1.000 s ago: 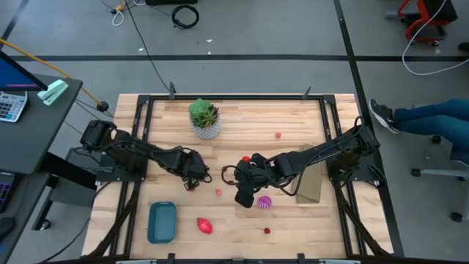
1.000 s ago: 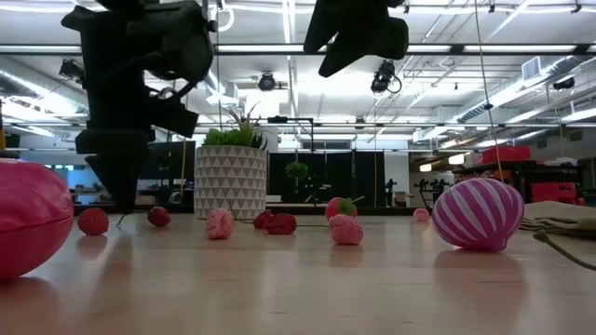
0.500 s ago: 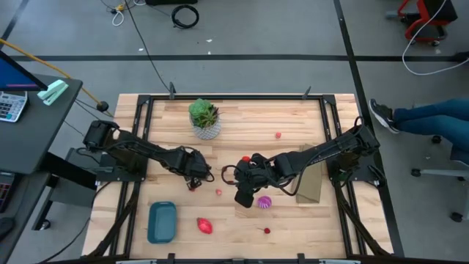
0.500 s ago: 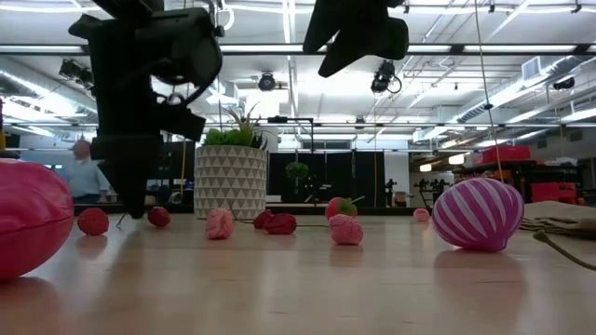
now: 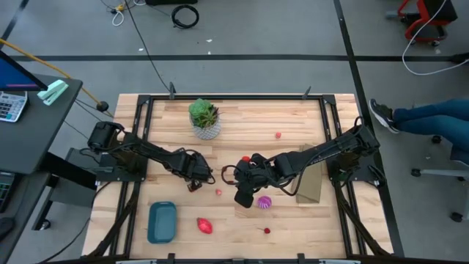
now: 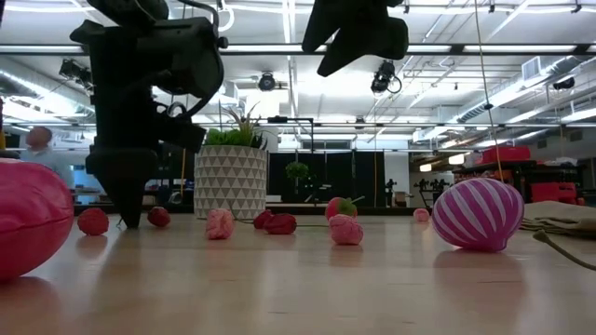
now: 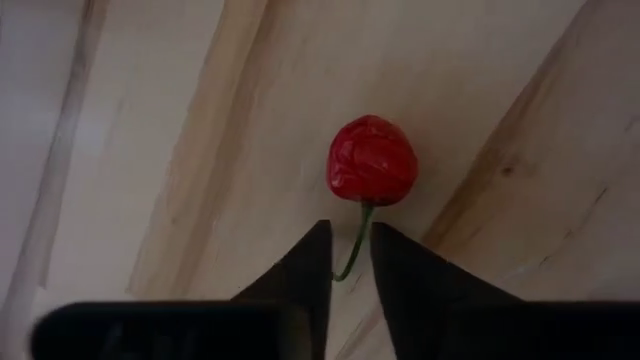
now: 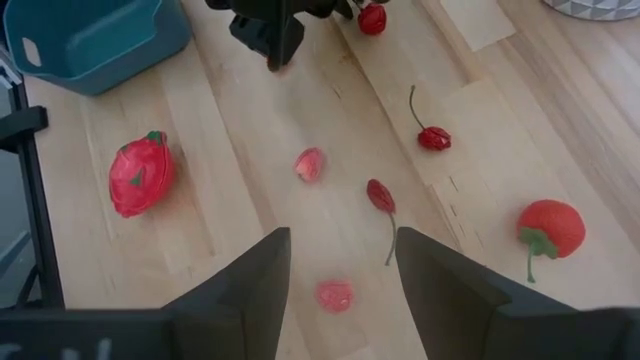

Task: Pick and placing Produce into tupperware
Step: Put the red cherry into the bin

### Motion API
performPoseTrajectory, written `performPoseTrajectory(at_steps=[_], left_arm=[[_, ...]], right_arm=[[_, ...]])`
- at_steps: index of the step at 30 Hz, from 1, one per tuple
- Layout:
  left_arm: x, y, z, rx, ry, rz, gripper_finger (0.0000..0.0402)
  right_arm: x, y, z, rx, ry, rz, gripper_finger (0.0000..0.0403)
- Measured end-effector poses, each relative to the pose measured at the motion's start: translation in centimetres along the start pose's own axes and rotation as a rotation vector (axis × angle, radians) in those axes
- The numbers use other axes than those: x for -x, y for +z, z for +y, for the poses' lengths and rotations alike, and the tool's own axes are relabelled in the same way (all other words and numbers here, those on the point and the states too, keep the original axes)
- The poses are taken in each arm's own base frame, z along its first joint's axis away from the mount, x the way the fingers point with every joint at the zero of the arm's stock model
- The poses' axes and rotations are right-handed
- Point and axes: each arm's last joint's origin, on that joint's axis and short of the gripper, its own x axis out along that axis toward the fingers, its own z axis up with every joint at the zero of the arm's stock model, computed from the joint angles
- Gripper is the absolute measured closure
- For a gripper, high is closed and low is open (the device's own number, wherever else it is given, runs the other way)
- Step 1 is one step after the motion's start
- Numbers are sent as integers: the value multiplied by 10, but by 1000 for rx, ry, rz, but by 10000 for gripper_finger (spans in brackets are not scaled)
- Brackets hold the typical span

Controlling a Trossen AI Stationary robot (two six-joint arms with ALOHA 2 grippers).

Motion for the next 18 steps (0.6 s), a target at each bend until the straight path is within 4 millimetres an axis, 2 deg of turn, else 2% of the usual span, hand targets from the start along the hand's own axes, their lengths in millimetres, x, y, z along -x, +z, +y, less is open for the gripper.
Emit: performPoseTrajectory(at_steps=[4, 10, 13, 18], left_arm=[[0, 0, 0, -4, -5, 3, 389], [8, 2, 0, -28, 49, 36, 395], [29, 10, -4, -47, 60, 39, 396], [81, 11, -16, -111, 71, 95, 397]], right_arm=[[0, 0, 0, 0, 0, 0, 211], [0, 0, 0, 0, 0, 0, 211], [0, 0, 0, 0, -1, 0, 211], [0, 0, 0, 0, -1, 0, 211]])
